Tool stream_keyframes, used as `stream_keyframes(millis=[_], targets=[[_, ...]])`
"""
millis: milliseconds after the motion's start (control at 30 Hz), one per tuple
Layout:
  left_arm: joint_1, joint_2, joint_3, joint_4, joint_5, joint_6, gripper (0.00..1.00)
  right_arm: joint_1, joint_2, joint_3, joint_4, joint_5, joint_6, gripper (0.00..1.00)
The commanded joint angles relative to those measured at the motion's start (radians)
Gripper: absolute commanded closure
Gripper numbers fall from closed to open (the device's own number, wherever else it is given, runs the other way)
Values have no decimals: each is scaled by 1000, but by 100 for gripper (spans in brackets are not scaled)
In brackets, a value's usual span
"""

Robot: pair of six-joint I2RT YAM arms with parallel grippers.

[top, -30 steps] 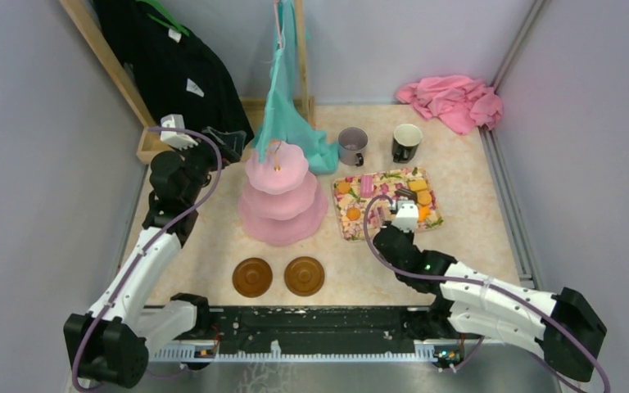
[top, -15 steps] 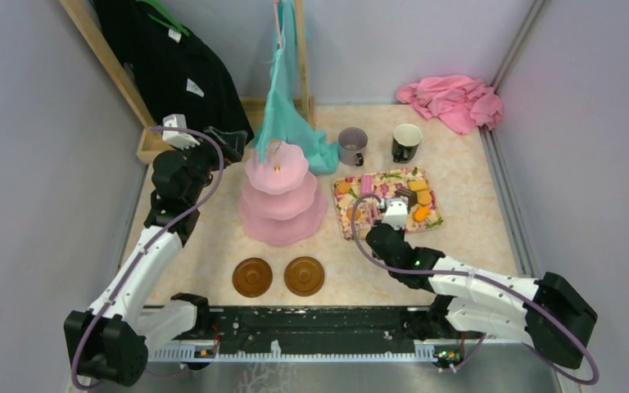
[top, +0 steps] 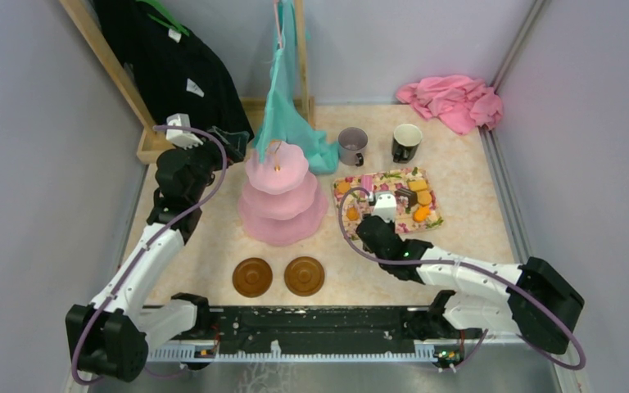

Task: Serve the afternoon tea
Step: Pick up the desert from the tray.

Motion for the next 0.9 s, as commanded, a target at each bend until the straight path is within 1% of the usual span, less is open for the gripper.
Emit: stream_keyframes(millis=[0, 400, 867], targets=[[-6, 5, 31, 38, -4, 17, 1, -11, 14, 62, 17, 26, 19, 69], [-6, 18, 35, 46, 6, 24, 1, -11, 24, 68, -49, 54, 97, 65], [-6, 37, 59, 50, 13, 41, 1, -27, 164, 161, -45, 95, 113, 64]])
